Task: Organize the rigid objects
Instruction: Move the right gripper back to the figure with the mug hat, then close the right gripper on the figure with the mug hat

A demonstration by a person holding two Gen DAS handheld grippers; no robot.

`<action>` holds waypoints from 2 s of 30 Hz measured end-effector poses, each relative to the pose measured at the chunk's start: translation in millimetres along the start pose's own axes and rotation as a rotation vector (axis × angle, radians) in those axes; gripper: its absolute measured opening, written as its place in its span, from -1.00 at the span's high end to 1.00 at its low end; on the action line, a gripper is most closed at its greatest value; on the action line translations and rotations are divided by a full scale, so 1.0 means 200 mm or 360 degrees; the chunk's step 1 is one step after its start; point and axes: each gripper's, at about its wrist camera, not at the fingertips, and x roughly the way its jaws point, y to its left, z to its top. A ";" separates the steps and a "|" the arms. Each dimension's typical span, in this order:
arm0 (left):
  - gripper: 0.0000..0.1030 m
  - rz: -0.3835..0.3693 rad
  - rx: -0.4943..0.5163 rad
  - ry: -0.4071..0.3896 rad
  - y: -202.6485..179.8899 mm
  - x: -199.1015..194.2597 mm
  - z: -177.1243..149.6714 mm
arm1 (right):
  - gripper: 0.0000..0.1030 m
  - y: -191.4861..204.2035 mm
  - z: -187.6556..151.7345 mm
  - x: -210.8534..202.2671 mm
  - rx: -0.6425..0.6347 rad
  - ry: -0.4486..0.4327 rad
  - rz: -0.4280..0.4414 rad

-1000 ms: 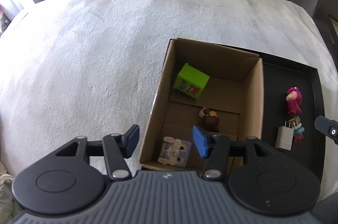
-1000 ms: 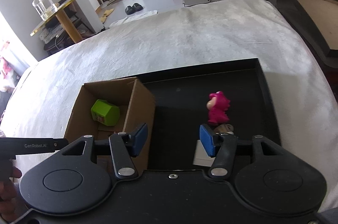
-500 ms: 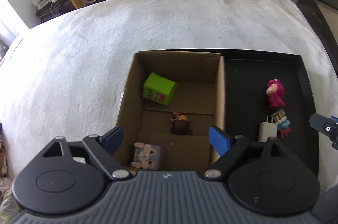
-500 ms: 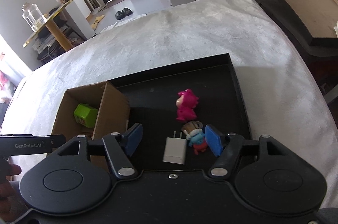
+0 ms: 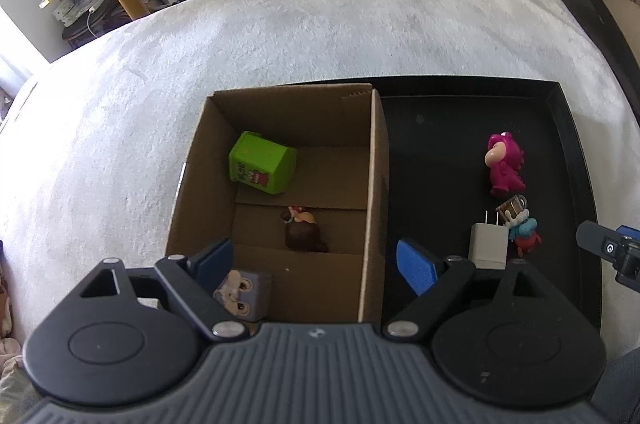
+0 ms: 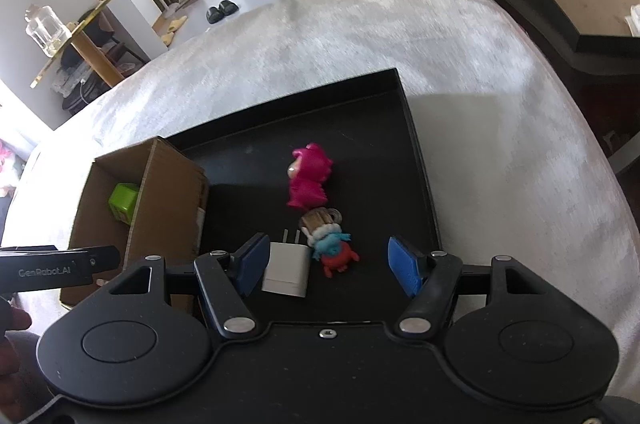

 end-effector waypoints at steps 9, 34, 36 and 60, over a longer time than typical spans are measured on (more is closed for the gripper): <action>-0.71 0.0091 0.0084 0.0012 -0.10 0.06 -0.02 | -0.27 -0.03 -0.02 0.13 -0.0016 0.0101 0.0032; -0.71 0.0176 0.0159 -0.0022 -0.16 0.11 -0.06 | 0.58 -0.04 -0.03 0.36 -0.0164 0.0179 -0.0029; -0.71 0.0167 0.0141 -0.0018 -0.16 0.12 -0.07 | 0.58 -0.07 -0.04 0.33 -0.0141 0.0184 -0.0046; -0.71 0.0122 0.0093 -0.0035 -0.13 0.11 -0.09 | -0.23 0.00 -0.10 0.33 -0.0319 0.0272 -0.0198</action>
